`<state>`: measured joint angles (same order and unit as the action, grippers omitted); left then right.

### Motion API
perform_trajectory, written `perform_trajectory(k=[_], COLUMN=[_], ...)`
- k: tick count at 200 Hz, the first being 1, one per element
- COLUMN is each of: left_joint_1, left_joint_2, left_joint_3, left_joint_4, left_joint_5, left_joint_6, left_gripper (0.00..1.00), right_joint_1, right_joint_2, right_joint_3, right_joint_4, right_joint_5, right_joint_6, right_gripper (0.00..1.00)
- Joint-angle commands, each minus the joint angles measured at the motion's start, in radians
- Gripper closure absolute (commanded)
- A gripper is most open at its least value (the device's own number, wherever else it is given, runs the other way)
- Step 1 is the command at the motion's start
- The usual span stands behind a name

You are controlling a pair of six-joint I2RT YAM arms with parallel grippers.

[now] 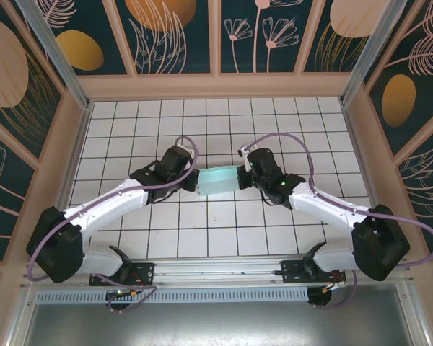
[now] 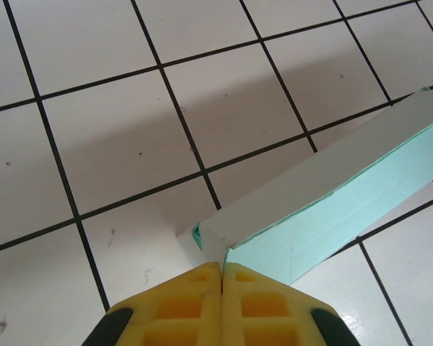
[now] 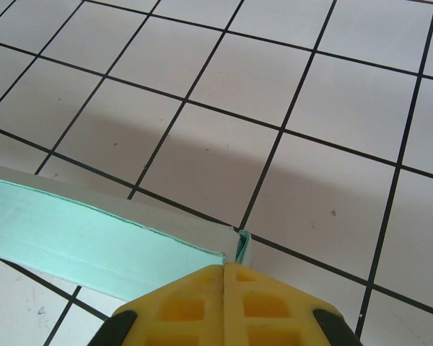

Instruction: Fold the paper box

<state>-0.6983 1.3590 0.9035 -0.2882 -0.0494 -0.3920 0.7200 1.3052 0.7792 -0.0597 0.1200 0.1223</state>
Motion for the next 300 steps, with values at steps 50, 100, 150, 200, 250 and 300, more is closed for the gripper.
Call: perform_trajectory(k=[50,100,150,200,250,300], left_joint_1=[0.000,0.000,0.000,-0.001,-0.001,0.000], left_joint_2=[0.036,0.057,0.078,0.068,0.065,0.055], left_joint_3=[0.063,0.116,0.111,0.075,0.004,-0.052], left_joint_4=[0.044,0.008,0.015,0.007,0.035,0.087], left_joint_5=[0.077,0.071,0.093,0.047,0.049,0.054], left_joint_6=[-0.224,-0.252,-0.265,-0.217,-0.226,-0.255], left_gripper=[1.00,1.00,1.00,1.00,1.00,1.00], right_joint_1=[0.018,0.021,0.023,0.024,0.025,0.030], right_joint_2=[-0.007,-0.009,-0.007,-0.005,-0.003,-0.016], right_joint_3=[0.010,0.008,0.005,-0.013,-0.055,-0.111], right_joint_4=[-0.023,-0.025,-0.021,-0.008,0.022,0.061], right_joint_5=[0.019,0.024,0.026,0.024,0.023,0.020], right_joint_6=[0.017,0.017,0.019,0.025,0.030,0.042], right_gripper=[1.00,1.00,1.00,1.00,1.00,1.00])
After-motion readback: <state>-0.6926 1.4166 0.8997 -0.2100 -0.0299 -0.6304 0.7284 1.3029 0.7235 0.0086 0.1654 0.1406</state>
